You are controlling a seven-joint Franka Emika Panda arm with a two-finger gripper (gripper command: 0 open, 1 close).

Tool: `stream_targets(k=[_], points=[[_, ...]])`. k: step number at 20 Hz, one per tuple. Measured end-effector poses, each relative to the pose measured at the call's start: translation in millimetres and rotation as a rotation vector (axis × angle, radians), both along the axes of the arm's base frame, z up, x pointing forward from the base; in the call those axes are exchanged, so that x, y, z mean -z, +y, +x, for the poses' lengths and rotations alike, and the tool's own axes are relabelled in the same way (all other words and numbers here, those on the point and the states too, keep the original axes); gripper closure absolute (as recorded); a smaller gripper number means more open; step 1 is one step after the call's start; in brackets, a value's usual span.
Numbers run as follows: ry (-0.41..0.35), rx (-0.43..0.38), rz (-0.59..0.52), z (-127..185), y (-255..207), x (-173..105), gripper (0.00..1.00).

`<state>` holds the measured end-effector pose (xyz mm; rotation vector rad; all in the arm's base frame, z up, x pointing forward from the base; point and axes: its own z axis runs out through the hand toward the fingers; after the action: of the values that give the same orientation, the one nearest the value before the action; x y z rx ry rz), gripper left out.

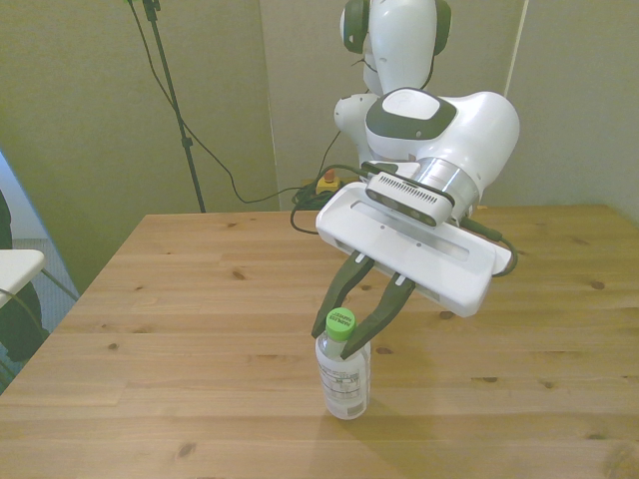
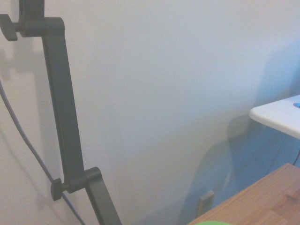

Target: Stand the water bottle

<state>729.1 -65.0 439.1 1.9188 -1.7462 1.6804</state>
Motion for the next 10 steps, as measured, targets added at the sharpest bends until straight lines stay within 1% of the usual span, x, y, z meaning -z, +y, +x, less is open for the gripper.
stream_targets(k=[5, 6, 10], points=[[0.011, 0.007, -0.004, 0.2, -3.2, 7.0, 1.00], [0.012, 0.007, -0.004, 0.3, -3.7, 8.3, 0.00], [0.011, 0.012, -0.002, 0.4, -4.3, 9.7, 0.00]])
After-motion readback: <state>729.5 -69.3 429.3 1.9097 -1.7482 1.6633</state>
